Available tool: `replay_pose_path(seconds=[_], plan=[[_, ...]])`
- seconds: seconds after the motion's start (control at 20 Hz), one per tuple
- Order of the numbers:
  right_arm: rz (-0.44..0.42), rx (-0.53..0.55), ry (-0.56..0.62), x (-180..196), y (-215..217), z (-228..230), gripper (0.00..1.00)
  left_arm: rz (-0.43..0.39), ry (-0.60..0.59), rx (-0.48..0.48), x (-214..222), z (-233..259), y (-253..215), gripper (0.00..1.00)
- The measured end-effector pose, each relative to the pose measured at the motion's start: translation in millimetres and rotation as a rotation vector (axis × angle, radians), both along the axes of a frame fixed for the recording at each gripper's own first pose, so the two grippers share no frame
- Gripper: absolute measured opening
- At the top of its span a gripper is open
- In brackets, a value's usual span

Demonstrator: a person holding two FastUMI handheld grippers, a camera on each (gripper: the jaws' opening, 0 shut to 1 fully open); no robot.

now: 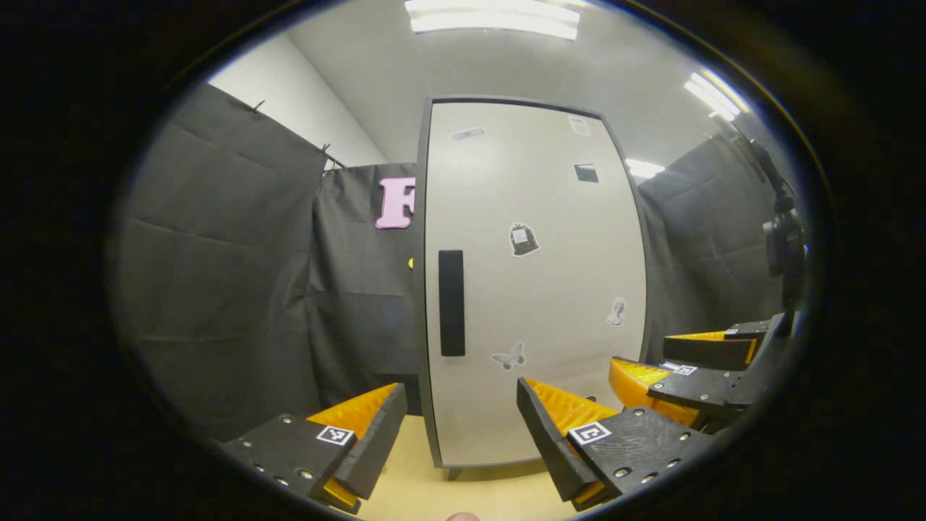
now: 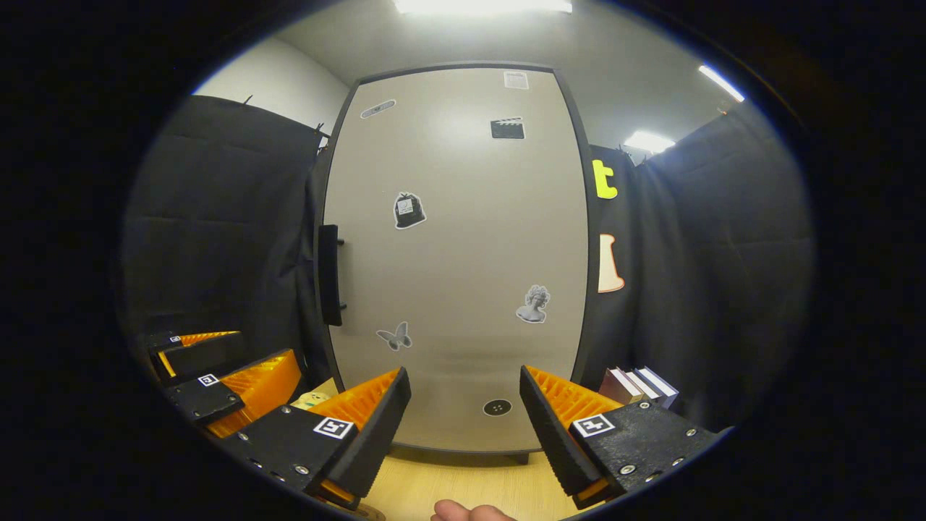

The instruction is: Open the cabinet door with the right hand, grasp the bottle in the cabinet with the left hand and place it on the coaster, then close the cabinet door with the right hand.

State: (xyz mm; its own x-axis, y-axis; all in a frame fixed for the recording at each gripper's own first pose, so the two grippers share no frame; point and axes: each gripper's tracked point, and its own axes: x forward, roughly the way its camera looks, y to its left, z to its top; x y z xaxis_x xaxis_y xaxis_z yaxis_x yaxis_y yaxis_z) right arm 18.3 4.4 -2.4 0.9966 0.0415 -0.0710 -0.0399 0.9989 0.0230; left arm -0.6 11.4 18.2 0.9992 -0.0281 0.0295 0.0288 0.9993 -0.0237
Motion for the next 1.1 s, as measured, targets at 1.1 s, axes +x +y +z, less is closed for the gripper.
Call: replay_pose_path(seconds=[1.1], plan=[[0.130, 0.039, -0.050, 111, 123, 72, 0.94, 0.102, 0.065, -0.004, -107, -23, 81, 0.90]])
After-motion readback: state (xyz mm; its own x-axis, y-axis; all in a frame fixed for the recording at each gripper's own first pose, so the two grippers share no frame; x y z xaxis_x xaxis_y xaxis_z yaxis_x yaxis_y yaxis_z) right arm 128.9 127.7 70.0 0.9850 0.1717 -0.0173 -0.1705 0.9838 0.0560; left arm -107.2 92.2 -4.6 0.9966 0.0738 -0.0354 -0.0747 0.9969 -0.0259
